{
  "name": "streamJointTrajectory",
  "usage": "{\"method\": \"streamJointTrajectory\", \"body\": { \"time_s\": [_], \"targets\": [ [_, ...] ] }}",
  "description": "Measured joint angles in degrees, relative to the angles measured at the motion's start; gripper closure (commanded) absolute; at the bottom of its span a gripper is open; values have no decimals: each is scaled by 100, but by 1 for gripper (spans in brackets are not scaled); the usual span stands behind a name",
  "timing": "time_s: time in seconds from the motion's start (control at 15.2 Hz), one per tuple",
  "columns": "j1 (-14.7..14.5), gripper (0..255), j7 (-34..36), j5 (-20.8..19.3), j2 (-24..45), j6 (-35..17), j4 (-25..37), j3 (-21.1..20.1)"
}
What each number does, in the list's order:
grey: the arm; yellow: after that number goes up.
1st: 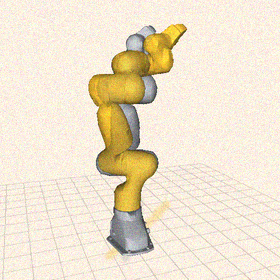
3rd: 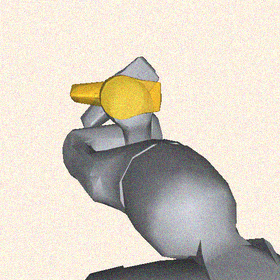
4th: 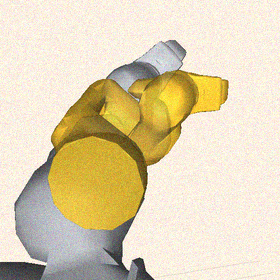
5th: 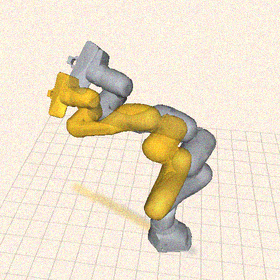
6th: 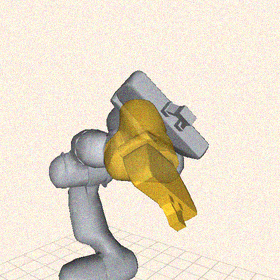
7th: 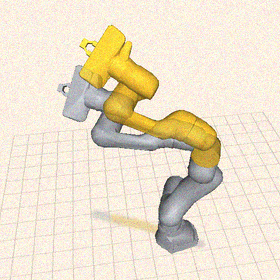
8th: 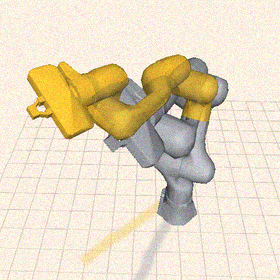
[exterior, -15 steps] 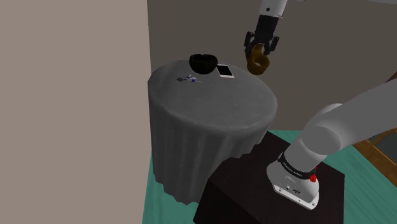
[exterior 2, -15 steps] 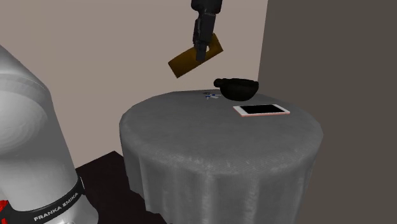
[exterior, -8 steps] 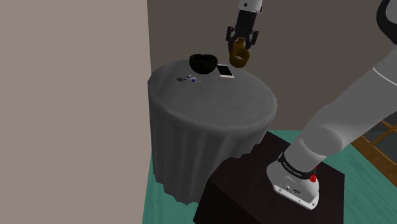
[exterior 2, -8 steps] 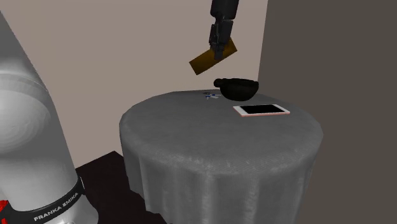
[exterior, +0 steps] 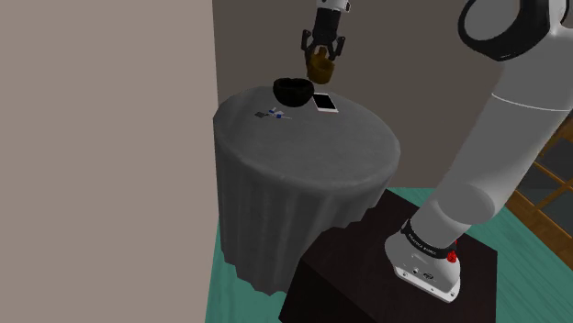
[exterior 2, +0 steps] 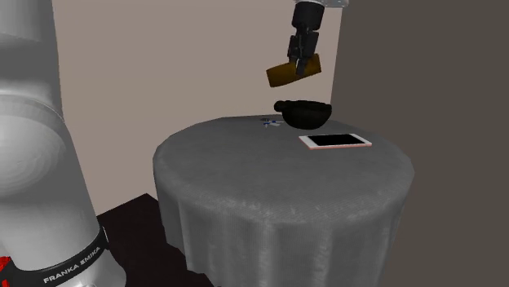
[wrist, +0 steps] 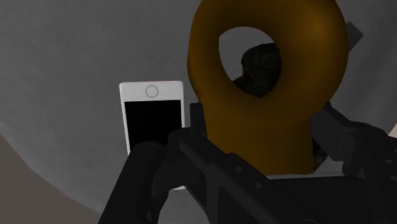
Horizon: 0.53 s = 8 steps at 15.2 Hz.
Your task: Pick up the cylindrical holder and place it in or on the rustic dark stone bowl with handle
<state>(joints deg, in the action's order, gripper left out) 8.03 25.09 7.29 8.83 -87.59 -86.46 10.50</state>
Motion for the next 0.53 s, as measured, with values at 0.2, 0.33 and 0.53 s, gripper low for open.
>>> {"method": "streamJointTrajectory", "body": {
  "time_s": [0.2,0.33,0.53],
  "targets": [
    [22,255,89,147,842,333,1168,-40],
    [69,255,171,247,1472,651,2123,-75],
    [103,255,183,303,1890,668,2547,-98]
  ]
}}
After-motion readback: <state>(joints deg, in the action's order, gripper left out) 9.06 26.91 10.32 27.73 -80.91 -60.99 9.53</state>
